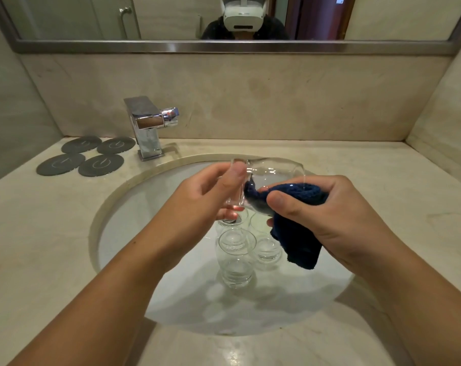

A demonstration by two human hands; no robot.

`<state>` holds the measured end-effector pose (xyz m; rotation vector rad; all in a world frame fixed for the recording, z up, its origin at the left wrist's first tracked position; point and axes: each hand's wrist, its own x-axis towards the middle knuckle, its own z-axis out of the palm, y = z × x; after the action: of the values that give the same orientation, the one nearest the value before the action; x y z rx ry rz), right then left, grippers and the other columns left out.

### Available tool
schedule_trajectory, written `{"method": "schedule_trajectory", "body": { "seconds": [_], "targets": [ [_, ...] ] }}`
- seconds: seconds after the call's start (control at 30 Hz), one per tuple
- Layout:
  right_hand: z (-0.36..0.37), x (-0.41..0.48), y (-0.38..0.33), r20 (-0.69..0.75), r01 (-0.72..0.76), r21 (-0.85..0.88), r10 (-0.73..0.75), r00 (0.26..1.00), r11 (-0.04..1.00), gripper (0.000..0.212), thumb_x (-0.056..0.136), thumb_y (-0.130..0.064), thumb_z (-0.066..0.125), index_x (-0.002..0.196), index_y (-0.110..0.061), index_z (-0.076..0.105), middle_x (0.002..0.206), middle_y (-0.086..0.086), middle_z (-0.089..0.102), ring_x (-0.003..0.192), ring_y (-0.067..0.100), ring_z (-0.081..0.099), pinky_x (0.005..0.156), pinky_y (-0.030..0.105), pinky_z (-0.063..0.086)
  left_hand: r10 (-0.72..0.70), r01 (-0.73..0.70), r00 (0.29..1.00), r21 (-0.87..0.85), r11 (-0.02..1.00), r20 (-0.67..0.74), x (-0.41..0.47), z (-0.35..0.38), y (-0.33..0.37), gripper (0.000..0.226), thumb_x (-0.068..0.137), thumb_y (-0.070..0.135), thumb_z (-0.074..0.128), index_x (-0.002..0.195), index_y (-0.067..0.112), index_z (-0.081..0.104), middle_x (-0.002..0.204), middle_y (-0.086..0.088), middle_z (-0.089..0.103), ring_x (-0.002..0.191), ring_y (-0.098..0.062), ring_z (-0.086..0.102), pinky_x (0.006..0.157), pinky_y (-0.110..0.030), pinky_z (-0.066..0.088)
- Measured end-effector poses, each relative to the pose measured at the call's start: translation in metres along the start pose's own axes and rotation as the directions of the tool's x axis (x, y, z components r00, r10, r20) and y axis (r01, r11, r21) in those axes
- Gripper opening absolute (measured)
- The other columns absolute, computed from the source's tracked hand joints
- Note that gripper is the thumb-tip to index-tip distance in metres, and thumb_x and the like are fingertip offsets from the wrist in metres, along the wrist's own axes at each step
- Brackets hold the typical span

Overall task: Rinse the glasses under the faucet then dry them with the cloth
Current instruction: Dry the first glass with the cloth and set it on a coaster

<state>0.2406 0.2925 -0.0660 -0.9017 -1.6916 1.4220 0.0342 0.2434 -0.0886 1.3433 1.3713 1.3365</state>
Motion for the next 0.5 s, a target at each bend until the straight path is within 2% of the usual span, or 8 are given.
{"method": "schedule_trajectory", "body": {
  "seconds": [0.07,0.13,0.17,0.2,0.23,0.3,0.37,0.5],
  "targets": [
    [0.0,0.0,0.002,0.018,0.015,0.014,-0.015,1.0,1.0,0.028,0.073,-0.038,0.09,0.096,-0.023,0.085,0.09,0.036,0.072,0.087,0.062,0.067,0.078,0.072,0.054,0.011,-0.011,1.0,0.025,1.0,-0.01,0.001,-0.001,-0.001,0.046,0.092,0.063,0.064,0.121,0.03,0.077,0.117,-0.002,0.08,0.096,-0.018,0.074,0.086,-0.033,0.058],
    [0.0,0.0,0.002,0.089,0.005,0.035,-0.008,0.996,0.999,0.029,0.075,-0.032,0.087,0.103,-0.027,0.085,0.096,0.035,0.074,0.085,0.06,0.068,0.078,0.067,0.058,0.049,-0.05,0.999,0.042,0.998,0.018,0.001,-0.003,-0.002,0.044,0.092,0.061,0.066,0.125,0.033,0.077,0.123,-0.001,0.078,0.109,-0.022,0.074,0.091,-0.035,0.056],
    [0.0,0.0,0.002,0.132,-0.009,0.033,0.004,0.991,0.999,0.033,0.074,-0.028,0.09,0.107,-0.028,0.085,0.092,0.03,0.076,0.079,0.055,0.07,0.072,0.059,0.062,0.052,-0.054,0.998,0.042,0.998,0.034,0.0,-0.004,-0.002,0.049,0.09,0.06,0.067,0.131,0.034,0.074,0.127,0.0,0.077,0.116,-0.023,0.073,0.094,-0.037,0.057],
    [-0.001,0.0,0.001,0.166,-0.02,0.02,0.017,0.986,1.0,0.04,0.072,-0.024,0.095,0.11,-0.029,0.084,0.084,0.021,0.077,0.072,0.044,0.072,0.065,0.045,0.063,0.045,-0.047,0.998,0.035,0.998,0.048,-0.001,-0.005,-0.002,0.057,0.087,0.06,0.07,0.138,0.033,0.07,0.131,0.001,0.075,0.121,-0.024,0.072,0.099,-0.042,0.057],
    [-0.002,-0.001,0.001,0.185,-0.03,0.005,0.028,0.982,1.0,0.045,0.069,-0.023,0.096,0.112,-0.028,0.084,0.078,0.011,0.077,0.07,0.031,0.072,0.064,0.036,0.059,0.037,-0.039,0.997,0.031,0.999,0.065,-0.002,-0.006,-0.001,0.065,0.085,0.058,0.072,0.144,0.032,0.066,0.135,0.002,0.074,0.123,-0.023,0.072,0.105,-0.046,0.057],
    [-0.004,0.0,0.0,0.208,-0.039,0.007,0.037,0.978,0.999,0.047,0.068,-0.024,0.088,0.115,-0.027,0.083,0.078,-0.003,0.077,0.072,0.017,0.072,0.07,0.028,0.057,0.042,-0.047,0.994,0.048,0.998,0.1,-0.003,-0.009,0.001,0.063,0.087,0.049,0.078,0.147,0.034,0.062,0.138,0.005,0.072,0.123,-0.019,0.072,0.111,-0.05,0.054],
    [-0.006,0.0,-0.001,0.242,-0.045,0.034,0.035,0.97,0.998,0.045,0.07,-0.019,0.086,0.115,-0.025,0.083,0.082,-0.006,0.078,0.074,0.012,0.074,0.072,0.025,0.057,0.052,-0.06,0.99,0.062,0.996,0.128,-0.005,-0.01,0.004,0.062,0.09,0.041,0.077,0.149,0.037,0.058,0.142,0.01,0.07,0.126,-0.015,0.071,0.114,-0.049,0.052],
    [-0.008,-0.001,-0.003,0.286,-0.072,0.078,0.047,0.957,0.994,0.047,0.07,-0.004,0.091,0.114,-0.022,0.083,0.088,-0.001,0.079,0.078,0.015,0.074,0.071,0.027,0.059,0.071,-0.084,0.978,0.058,0.995,0.197,-0.005,-0.015,0.003,0.074,0.092,0.041,0.079,0.159,0.038,0.047,0.154,0.011,0.06,0.133,-0.021,0.067,0.115,-0.05,0.051]
  ]
}}
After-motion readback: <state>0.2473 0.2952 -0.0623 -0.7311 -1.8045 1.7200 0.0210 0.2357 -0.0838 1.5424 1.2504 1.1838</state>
